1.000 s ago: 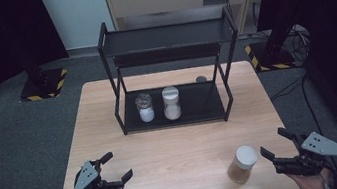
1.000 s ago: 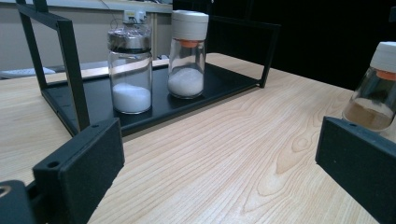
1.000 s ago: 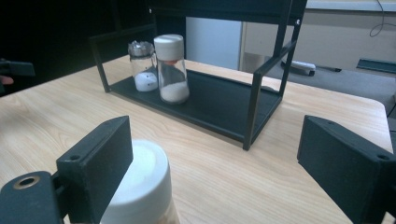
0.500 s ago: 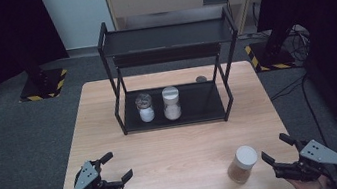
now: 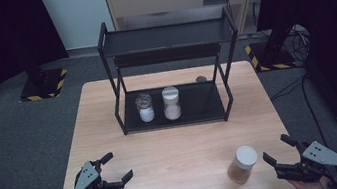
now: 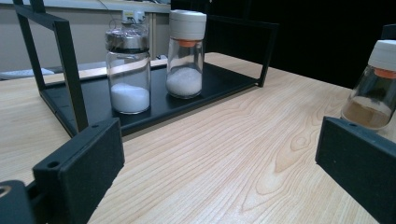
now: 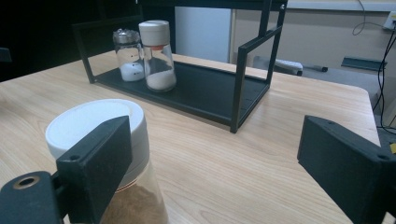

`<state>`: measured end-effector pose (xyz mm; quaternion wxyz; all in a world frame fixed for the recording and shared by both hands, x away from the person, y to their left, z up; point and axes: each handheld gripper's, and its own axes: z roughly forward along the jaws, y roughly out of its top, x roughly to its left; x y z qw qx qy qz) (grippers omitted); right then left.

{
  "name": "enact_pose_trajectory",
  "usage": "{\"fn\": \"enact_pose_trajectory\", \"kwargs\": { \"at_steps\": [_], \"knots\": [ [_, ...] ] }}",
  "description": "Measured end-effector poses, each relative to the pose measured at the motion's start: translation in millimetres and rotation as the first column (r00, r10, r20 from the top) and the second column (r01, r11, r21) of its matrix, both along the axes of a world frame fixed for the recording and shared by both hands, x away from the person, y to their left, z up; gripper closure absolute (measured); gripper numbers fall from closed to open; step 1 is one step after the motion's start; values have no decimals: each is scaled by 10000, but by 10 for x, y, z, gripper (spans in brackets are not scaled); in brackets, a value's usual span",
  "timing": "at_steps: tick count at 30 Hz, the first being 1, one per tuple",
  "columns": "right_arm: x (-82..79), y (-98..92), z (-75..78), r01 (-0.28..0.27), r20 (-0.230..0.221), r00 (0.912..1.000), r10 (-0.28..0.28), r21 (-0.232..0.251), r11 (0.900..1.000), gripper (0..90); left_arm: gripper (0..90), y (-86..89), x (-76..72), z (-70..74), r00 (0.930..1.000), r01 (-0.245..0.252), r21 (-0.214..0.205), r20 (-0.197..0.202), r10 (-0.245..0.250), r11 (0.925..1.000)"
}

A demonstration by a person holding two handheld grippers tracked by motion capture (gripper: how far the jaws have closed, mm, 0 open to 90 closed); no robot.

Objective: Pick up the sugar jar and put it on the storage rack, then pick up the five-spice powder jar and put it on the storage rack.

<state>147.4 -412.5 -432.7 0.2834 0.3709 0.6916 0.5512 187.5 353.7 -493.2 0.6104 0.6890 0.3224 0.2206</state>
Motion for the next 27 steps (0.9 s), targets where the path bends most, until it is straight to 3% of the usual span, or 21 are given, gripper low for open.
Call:
{"fn": "enact_pose_trajectory", "kwargs": {
  "at_steps": [13, 27],
  "knots": [
    [-32, -35, 107, -104, 236, 9997, 98, 223, 9997, 91, 0, 2, 7, -6, 10000, 18, -16, 7, -18, 10000],
    [31, -30, 334, -1055, -72, 9944, 1058, 304, 9940, 52, 0, 4, 4, -2, 10000, -28, -29, -26, 28, 10000]
  ]
}}
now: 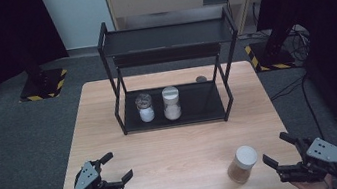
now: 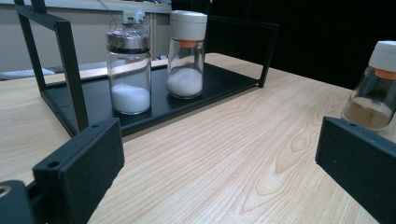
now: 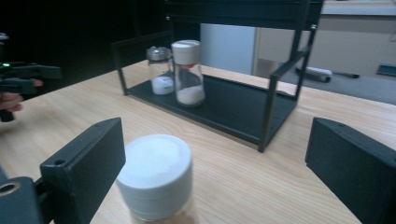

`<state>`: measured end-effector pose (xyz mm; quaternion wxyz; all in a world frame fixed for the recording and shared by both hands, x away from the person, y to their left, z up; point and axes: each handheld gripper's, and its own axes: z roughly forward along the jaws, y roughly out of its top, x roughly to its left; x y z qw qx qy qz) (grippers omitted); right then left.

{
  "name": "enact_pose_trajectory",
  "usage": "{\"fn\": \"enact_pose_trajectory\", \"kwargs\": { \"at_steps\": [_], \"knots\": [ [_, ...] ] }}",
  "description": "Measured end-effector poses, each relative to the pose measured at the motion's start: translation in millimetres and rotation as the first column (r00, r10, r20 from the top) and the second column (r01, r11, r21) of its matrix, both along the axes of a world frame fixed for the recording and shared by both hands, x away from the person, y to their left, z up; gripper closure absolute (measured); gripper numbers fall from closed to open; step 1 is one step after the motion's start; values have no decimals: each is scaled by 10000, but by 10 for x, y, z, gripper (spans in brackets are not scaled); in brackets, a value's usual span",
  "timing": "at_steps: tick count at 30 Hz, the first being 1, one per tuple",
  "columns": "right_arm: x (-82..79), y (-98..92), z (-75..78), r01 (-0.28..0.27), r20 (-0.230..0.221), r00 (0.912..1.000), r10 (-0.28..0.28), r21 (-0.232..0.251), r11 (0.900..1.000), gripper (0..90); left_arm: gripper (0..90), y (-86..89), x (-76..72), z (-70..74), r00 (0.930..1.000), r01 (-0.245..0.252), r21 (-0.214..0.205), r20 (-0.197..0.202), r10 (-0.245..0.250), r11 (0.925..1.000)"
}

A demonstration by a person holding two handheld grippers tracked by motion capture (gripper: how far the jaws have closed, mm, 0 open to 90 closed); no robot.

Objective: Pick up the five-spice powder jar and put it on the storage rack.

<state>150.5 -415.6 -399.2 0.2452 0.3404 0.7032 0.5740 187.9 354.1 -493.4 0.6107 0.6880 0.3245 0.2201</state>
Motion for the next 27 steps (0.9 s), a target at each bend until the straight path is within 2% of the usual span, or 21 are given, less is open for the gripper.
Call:
{"fn": "enact_pose_trajectory", "kwargs": {
  "at_steps": [7, 13, 27],
  "knots": [
    [40, 55, 167, -603, -93, 9982, 601, -284, 9978, 51, 0, 0, -1, 1, 10000, -3, 11, 14, 3, 10000],
    [98, 145, 208, -971, -365, 9948, 950, -611, 9934, 53, 0, -1, -2, 1, 10000, -14, 17, 7, 14, 10000],
    [244, 269, 77, -1378, -911, 9871, 1317, -648, 9883, 63, 0, -2, -3, 2, 10000, -42, 24, -18, 42, 10000]
  ]
}}
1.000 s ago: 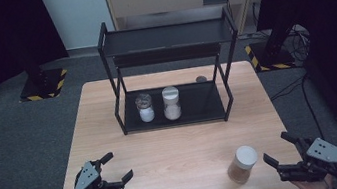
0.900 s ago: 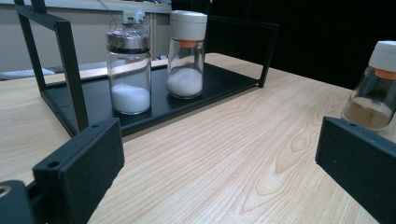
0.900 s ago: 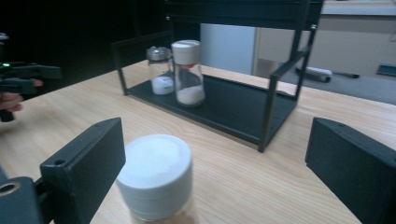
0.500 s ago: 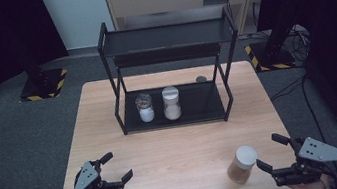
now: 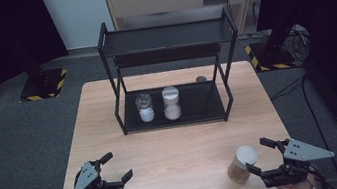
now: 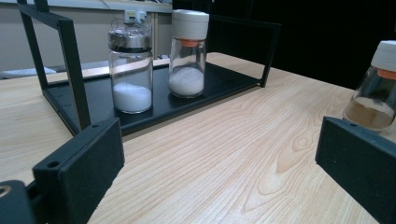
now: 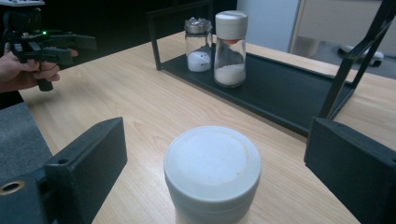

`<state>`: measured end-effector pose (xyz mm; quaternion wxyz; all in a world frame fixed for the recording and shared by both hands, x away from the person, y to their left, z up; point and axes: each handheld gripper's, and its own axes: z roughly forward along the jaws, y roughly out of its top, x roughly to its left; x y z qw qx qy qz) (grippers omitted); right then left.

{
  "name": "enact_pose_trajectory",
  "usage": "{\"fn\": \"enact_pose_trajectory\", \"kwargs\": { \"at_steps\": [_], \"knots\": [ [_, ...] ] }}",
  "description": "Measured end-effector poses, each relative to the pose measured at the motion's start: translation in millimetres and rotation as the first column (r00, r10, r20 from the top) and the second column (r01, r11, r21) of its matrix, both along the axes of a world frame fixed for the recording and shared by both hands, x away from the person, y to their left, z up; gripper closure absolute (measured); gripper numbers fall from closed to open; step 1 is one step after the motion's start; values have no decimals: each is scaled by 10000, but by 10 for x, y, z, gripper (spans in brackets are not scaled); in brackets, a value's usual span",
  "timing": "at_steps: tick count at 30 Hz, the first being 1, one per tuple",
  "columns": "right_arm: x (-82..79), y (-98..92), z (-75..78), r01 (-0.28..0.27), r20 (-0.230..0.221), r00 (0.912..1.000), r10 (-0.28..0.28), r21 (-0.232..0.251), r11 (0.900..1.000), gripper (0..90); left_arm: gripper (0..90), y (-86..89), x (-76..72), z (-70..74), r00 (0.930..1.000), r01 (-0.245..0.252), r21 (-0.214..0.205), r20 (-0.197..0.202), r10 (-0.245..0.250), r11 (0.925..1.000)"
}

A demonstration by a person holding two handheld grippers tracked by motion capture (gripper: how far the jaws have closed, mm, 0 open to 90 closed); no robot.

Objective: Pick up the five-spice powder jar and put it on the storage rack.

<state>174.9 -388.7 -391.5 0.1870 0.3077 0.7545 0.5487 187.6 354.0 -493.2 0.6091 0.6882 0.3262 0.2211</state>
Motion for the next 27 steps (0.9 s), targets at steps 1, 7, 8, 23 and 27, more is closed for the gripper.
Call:
{"fn": "enact_pose_trajectory", "kwargs": {
  "at_steps": [1, 7, 8, 23, 27],
  "knots": [
    [10, 10, -8, -17, -39, 10000, 17, -48, 10000, 64, 0, -1, 0, 1, 10000, 4, 7, 0, -4, 10000],
    [69, 65, -75, -131, -253, 9996, 127, -168, 9998, 79, 0, 0, 2, -2, 10000, 0, -10, -12, 0, 10000],
    [81, 72, -77, -147, -300, 9995, 140, -225, 9996, 81, 0, 0, 3, -3, 10000, 1, -14, -16, -1, 10000],
    [158, 173, -188, -209, -486, 9987, 182, -575, 9981, 141, 0, 0, 2, -3, 10000, -9, -18, -21, 9, 10000],
    [173, 199, -222, -186, -514, 9986, 150, -695, 9974, 167, 0, 2, 1, -3, 10000, -23, -29, -20, 23, 10000]
  ]
}}
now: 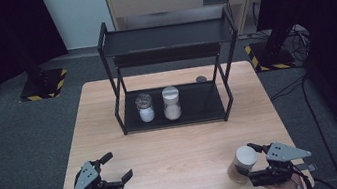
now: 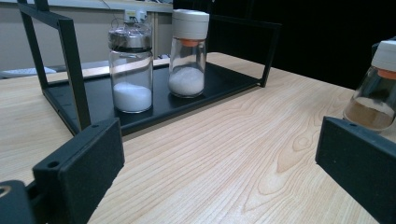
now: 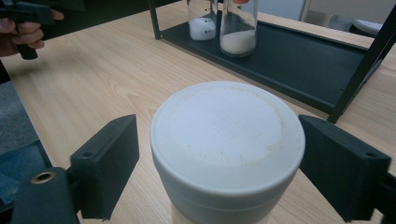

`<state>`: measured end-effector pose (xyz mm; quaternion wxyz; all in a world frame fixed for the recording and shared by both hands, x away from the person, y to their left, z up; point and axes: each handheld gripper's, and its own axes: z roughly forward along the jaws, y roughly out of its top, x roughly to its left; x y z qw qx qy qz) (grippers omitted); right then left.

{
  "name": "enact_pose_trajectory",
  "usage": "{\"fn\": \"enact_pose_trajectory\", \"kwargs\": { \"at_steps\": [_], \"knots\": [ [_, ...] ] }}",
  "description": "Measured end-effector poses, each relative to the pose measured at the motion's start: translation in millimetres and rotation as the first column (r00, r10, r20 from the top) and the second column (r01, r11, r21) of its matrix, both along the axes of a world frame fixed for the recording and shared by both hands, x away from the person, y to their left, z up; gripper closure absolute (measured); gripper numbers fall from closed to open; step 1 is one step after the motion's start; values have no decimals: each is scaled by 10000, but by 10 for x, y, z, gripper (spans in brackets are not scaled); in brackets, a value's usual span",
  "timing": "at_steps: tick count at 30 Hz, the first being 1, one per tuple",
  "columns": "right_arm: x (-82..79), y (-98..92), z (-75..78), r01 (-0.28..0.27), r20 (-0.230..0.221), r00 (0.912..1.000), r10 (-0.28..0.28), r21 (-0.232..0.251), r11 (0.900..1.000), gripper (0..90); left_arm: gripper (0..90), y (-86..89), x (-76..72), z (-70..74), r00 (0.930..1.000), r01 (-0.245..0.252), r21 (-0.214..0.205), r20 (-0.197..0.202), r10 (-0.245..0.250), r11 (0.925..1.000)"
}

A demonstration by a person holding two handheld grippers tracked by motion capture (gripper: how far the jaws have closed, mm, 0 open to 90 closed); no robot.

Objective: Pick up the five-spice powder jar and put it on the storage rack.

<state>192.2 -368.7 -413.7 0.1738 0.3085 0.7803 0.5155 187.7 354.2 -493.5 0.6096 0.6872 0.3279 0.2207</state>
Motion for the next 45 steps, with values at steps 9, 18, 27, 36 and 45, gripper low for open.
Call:
{"fn": "enact_pose_trajectory", "kwargs": {
  "at_steps": [9, 18, 27, 36, 45],
  "knots": [
    [-36, 5, -37, 14, 291, 9996, -8, -189, 9998, 335, 0, -1, -1, 2, 10000, -5, 10, 4, 5, 10000],
    [-36, 11, -15, 0, 292, 9996, 8, -277, 9996, 340, 0, 0, 1, -1, 10000, -3, -6, 4, 3, 10000],
    [-10, 47, 38, -153, 316, 9994, 169, -488, 9987, 340, 0, 3, 1, -3, 10000, -1, -20, -1, 1, 10000],
    [81, 70, 127, -413, 228, 9989, 420, -307, 9987, 340, 0, 4, 1, -4, 10000, 12, -31, 10, -12, 10000],
    [242, 200, 290, -849, 194, 9961, 859, -443, 9954, 340, 0, 7, 2, -4, 10000, 14, -42, 1, -14, 10000]
  ]
}}
